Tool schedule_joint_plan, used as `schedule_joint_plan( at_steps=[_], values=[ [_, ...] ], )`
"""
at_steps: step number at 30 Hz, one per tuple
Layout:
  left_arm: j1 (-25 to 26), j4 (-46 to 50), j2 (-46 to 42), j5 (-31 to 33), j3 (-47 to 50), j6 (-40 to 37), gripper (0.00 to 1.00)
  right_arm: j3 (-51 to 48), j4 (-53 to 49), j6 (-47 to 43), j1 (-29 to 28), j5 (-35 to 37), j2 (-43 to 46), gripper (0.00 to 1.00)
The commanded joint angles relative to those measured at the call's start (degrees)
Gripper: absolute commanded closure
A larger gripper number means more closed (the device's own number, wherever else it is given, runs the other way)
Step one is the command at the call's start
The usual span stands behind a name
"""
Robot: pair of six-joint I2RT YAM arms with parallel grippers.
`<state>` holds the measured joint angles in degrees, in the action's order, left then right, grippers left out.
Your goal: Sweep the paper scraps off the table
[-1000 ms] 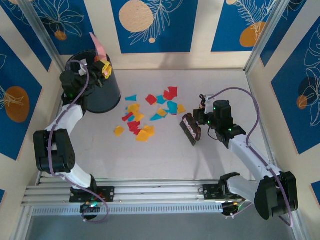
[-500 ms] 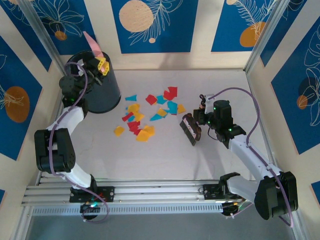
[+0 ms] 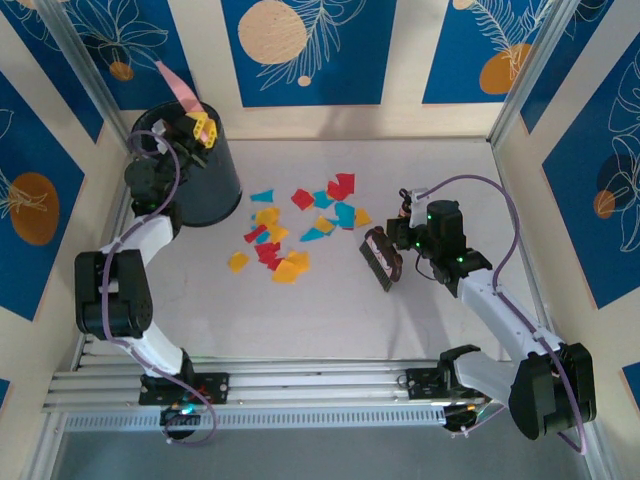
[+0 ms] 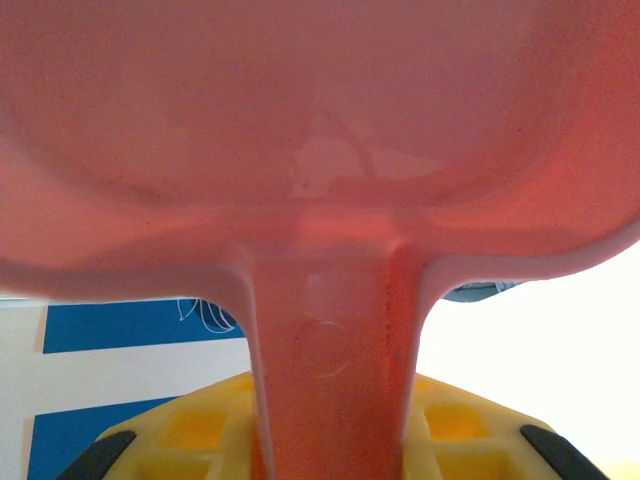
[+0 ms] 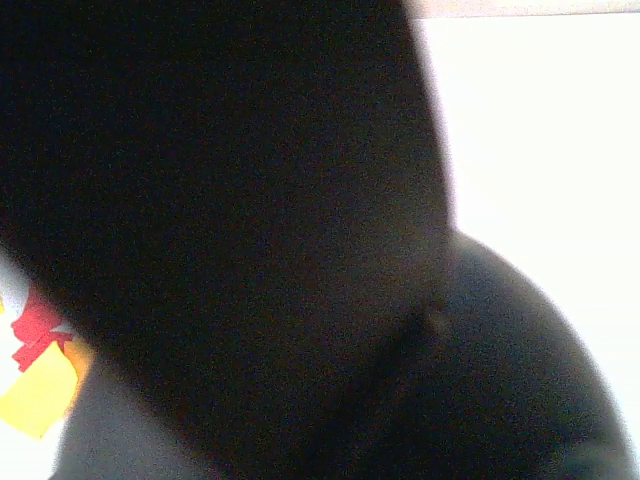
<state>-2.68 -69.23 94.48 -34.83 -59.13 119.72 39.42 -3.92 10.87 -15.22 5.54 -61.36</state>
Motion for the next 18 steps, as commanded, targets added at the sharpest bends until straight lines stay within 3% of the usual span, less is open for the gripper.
schedule_joint_plan(
  at_steps=[1, 7, 15, 18],
  values=[
    [0.55, -4.92, 0.36, 0.42, 0.19, 7.68, 1.0, 2.1, -0.31, 0.72, -0.4, -0.35, 0.26, 1.0],
    [0.57, 2.03, -0.61, -5.51, -2.59, 0.15, 1.0, 2.38, -0.3, 0.92, -0.64, -0.46, 0.54, 1.0],
    [0.57, 22.25, -3.75, -15.44, -9.28, -19.67, 1.0, 1.98, 1.45, 3.17, -0.59, -2.03, 1.48, 1.0],
    [0.56, 34.55, -5.57, -18.71, -12.16, -31.47, 1.0, 2.08, 2.36, 4.41, -0.6, -3.35, 1.6, 1.0]
  ],
)
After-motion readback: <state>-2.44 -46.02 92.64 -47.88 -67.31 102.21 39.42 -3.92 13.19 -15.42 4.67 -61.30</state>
